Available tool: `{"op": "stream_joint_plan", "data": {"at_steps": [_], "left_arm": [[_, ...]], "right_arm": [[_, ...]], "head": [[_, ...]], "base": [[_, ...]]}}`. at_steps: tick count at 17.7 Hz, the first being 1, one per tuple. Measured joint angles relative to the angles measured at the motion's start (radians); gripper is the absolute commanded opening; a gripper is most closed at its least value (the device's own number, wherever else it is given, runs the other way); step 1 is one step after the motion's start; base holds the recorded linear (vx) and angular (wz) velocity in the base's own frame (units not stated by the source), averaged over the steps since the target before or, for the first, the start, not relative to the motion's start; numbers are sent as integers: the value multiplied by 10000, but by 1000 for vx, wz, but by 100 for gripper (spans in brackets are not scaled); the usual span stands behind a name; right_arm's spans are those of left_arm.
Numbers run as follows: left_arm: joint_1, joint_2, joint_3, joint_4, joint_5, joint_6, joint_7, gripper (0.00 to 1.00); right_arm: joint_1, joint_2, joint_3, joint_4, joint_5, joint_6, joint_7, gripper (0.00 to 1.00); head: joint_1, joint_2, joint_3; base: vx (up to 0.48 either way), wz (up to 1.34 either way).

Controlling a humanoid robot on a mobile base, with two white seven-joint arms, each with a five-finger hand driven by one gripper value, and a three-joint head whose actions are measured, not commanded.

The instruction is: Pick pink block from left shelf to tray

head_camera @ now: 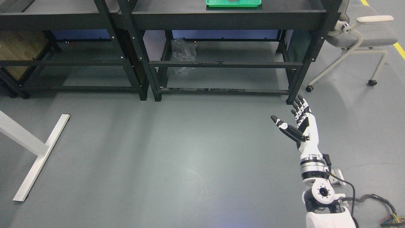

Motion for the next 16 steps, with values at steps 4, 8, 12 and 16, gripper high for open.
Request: {"op": "stream_joint_plan", "data": {"at_steps": [4,8,12,16], "left_arm": [[0,0,0,0,0,3,0,100],[0,0,-1,0,0,5,0,100],[0,0,0,0,0,27,0,100],[0,0,0,0,0,32,0,100]], "right_arm": [[3,0,-28,-15,-23,-1,-40,100],[4,0,-48,-27,-33,-3,-48,100],[4,0,-59,-36,-45,-2,-48,100],[5,0,-77,-44,-76,-10,-55,100]], "head": [[0,0,0],[0,0,0],[0,0,0],[0,0,0]], "base": [[0,0],[0,0],[0,0],[0,0]]}}
